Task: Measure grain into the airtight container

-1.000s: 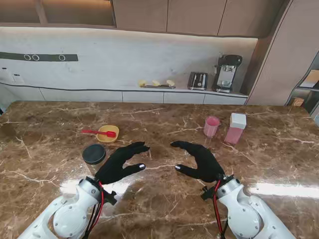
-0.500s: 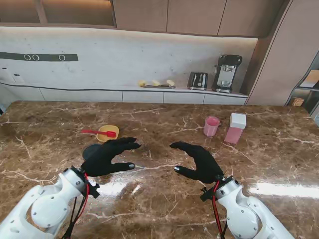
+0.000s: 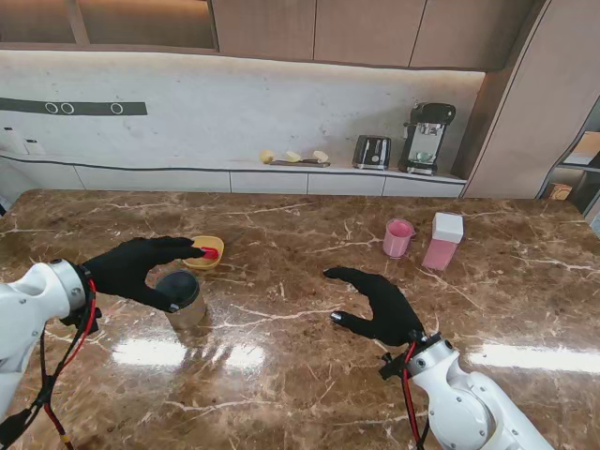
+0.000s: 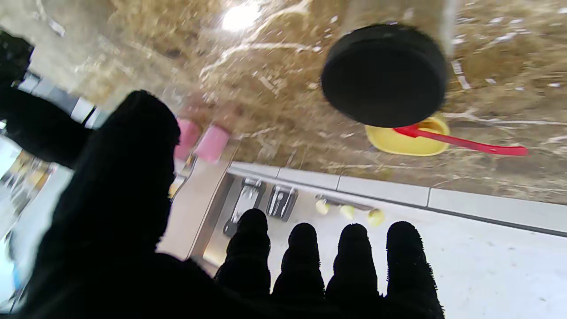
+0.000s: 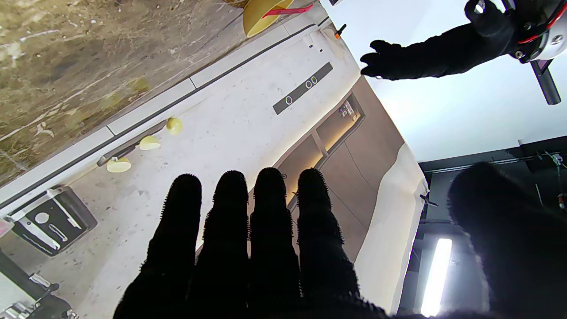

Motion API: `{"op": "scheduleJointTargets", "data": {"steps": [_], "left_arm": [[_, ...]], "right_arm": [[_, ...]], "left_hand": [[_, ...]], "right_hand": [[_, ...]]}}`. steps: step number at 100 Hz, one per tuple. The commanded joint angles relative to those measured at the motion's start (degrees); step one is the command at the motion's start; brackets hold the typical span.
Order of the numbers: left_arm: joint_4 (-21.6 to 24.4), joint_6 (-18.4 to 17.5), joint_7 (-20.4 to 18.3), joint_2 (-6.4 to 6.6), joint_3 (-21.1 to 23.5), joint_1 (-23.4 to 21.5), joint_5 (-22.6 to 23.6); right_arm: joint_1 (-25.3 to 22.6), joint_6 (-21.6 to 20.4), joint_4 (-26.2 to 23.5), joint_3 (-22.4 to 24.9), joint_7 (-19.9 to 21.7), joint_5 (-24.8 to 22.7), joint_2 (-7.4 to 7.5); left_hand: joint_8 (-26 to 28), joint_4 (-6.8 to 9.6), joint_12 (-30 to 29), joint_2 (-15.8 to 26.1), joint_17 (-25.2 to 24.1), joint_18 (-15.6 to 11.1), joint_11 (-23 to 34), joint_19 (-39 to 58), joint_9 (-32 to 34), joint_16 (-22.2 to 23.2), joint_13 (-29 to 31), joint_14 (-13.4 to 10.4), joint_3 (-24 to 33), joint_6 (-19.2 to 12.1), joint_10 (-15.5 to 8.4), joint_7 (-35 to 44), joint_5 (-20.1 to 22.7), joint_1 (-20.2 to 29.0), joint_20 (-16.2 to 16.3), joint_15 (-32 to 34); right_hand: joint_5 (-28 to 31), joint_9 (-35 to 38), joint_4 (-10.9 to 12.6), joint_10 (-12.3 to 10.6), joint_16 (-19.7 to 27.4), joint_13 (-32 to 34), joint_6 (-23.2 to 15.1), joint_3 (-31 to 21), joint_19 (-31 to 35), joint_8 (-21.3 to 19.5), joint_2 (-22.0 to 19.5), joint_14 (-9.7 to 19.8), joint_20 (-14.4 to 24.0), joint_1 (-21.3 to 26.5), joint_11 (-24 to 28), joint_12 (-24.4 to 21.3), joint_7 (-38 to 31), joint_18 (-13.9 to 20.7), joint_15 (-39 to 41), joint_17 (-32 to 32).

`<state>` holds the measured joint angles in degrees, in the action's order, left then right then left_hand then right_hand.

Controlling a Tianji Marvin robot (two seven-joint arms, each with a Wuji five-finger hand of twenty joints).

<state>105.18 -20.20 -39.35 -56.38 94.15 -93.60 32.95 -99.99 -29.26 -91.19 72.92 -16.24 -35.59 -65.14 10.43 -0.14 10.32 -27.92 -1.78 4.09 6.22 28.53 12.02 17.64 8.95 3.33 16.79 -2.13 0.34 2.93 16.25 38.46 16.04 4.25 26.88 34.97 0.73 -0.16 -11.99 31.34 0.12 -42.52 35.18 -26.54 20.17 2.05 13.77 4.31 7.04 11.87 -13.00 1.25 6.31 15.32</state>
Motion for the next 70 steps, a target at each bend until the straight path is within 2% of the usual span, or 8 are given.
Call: {"op": "scheduleJointTargets", "data": {"steps": [1, 13, 23, 28, 38, 46, 70], "left_arm": [[-0.9, 0.3, -1.5, 1.59, -0.1, 2.6, 1.6], [-3.2, -0.3, -7.3, 2.87, -2.3, 7.0, 4.6], [-5.1, -1.2, -10.6, 3.54, -4.6, 10.1, 7.0], [-6.0, -1.4, -11.8, 3.78, -5.9, 11.3, 7.6], [-7.8, -1.5, -13.4, 4.07, -8.5, 13.4, 8.3], [-8.8, -1.2, -14.3, 4.21, -10.4, 14.5, 8.7], [-11.8, -1.2, -15.2, 4.37, -14.8, 16.9, 10.2]], "right_arm": [[-0.6, 0.3, 0.0, -0.1, 0.4, 0.5, -0.23], [-0.5, 0.5, 0.3, -0.3, 0.2, 0.7, -0.32], [-0.5, 0.6, 0.5, -0.5, -0.3, 0.9, -0.44], [-0.4, 0.6, 0.6, -0.6, -0.6, 0.8, -0.51], [-0.4, 0.5, 0.9, -0.7, -1.1, 0.9, -0.61], [-0.4, 0.5, 0.9, -0.6, -1.1, 0.9, -0.63], [-0.5, 0.1, 1.2, -0.4, -2.3, 0.8, -0.87]], "left_hand": [[-0.8, -1.70, -1.1, -2.6, -0.6, 1.7, -1.5, -1.2, -3.2, -0.3, -3.6, -0.5, -0.2, -2.4, -1.8, -1.0, -2.8, -0.3, 1.1, -0.6], [-0.9, -2.34, -1.4, -3.5, 0.2, 4.7, -2.5, -0.5, -3.6, -0.2, -4.3, 1.2, -1.7, -2.4, -1.3, -1.2, -3.5, -0.4, 2.9, -0.5], [-0.8, -2.93, -0.8, -3.8, 0.2, 5.6, -2.9, -0.4, -4.0, -0.1, -4.7, 1.8, -2.9, -2.9, -1.0, -1.3, -4.6, -1.1, 3.6, -0.2], [-0.6, -3.06, -1.0, -3.9, 0.3, 5.8, -4.7, -0.4, -4.9, 0.0, -4.9, 2.0, -3.6, -3.1, -1.1, -1.2, -5.5, -0.9, 4.1, 0.0], [0.6, -3.06, 1.0, -3.9, 1.0, 5.9, -5.2, 0.5, -5.2, 0.4, -4.5, 2.5, -4.2, -3.6, -0.9, -0.4, -6.7, -0.6, 4.9, 0.5], [1.8, -2.97, 2.3, -4.1, 2.3, 7.0, -5.1, 2.2, -5.3, 0.8, -3.6, 4.6, -4.2, -3.5, 0.4, 0.1, -7.7, -0.2, 5.9, 1.1], [3.8, -3.16, 4.5, -4.4, 3.3, 7.2, -5.7, 5.9, -5.6, 2.7, -1.7, 4.9, -3.3, -4.2, 0.8, -1.6, -8.4, -0.5, 7.7, 2.7]], "right_hand": [[1.6, 0.5, -0.9, -0.6, -0.4, 1.7, -1.0, 0.2, 0.3, -0.8, -0.7, 0.3, 1.5, 1.2, -0.8, 0.8, 0.0, -0.2, 0.5, 0.0], [1.7, 0.6, -1.0, -0.6, -0.6, 2.0, -1.0, 0.1, 0.4, -0.8, -0.6, 0.0, 1.7, 1.4, -0.7, 0.8, 0.0, -0.6, 0.7, 0.1], [1.8, 0.7, -1.0, -0.5, -0.8, 2.1, -1.0, 0.0, 0.6, -0.9, -0.6, 0.0, 1.8, 1.4, -0.6, 1.0, 0.0, -0.8, 0.8, 0.1], [1.8, 0.7, -1.0, -0.5, -0.8, 2.1, -1.1, -0.1, 0.6, -0.9, -0.7, 0.0, 1.9, 1.5, -0.6, 1.0, 0.0, -0.9, 0.8, 0.1], [1.9, 0.8, -1.0, -0.5, -1.0, 2.2, -1.1, -0.1, 0.6, -0.9, -0.7, -0.1, 2.0, 1.5, -0.6, 1.1, -0.1, -1.0, 0.8, 0.1], [2.1, 1.4, -1.0, -0.4, -1.2, 2.7, -1.2, -0.2, 0.7, -1.0, -0.7, -0.5, 2.1, 1.6, -0.3, 1.3, -0.2, -1.4, 1.1, 0.2], [2.4, 1.8, -1.0, -0.5, -1.9, 3.1, -1.3, -0.5, 1.0, -1.1, -0.7, -0.8, 2.5, 1.7, 0.0, 1.8, -0.3, -1.8, 1.5, 0.3]]}}
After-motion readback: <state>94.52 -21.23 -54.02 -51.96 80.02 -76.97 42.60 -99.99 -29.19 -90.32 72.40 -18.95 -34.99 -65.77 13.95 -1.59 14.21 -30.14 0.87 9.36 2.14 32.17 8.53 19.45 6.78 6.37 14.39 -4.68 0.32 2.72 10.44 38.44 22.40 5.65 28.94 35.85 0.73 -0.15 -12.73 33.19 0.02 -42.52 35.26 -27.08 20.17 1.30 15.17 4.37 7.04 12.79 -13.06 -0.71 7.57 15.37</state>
